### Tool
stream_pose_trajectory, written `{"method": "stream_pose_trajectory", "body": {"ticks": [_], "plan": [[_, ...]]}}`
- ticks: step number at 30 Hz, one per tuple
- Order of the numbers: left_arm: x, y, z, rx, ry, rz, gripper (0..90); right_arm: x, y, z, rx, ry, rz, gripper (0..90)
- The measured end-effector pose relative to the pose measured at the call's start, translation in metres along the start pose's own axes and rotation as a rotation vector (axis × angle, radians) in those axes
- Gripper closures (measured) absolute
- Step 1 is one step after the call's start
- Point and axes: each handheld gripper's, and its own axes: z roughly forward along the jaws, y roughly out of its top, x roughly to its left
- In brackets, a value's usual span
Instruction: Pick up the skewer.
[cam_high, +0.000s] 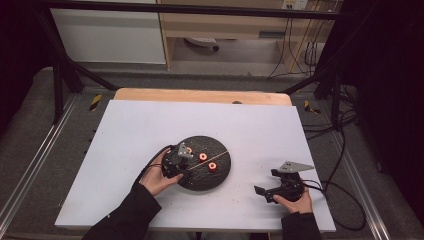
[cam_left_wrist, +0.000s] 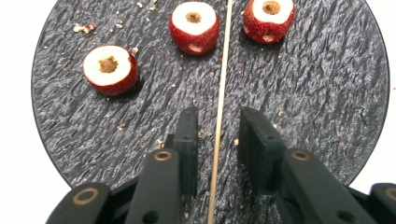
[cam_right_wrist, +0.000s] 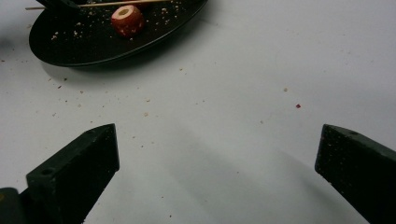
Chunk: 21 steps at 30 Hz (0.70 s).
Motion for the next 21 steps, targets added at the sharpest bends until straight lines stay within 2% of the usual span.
{"method": "stream_pose_trajectory", "body": {"ticks": [21], "plan": [[0.0003, 0.0022, 0.0028, 0.051, -0.026, 0.012, 86.8, -0.0002, 0.0, 0.0003, 0.004, 0.003, 0.0, 0.6]]}}
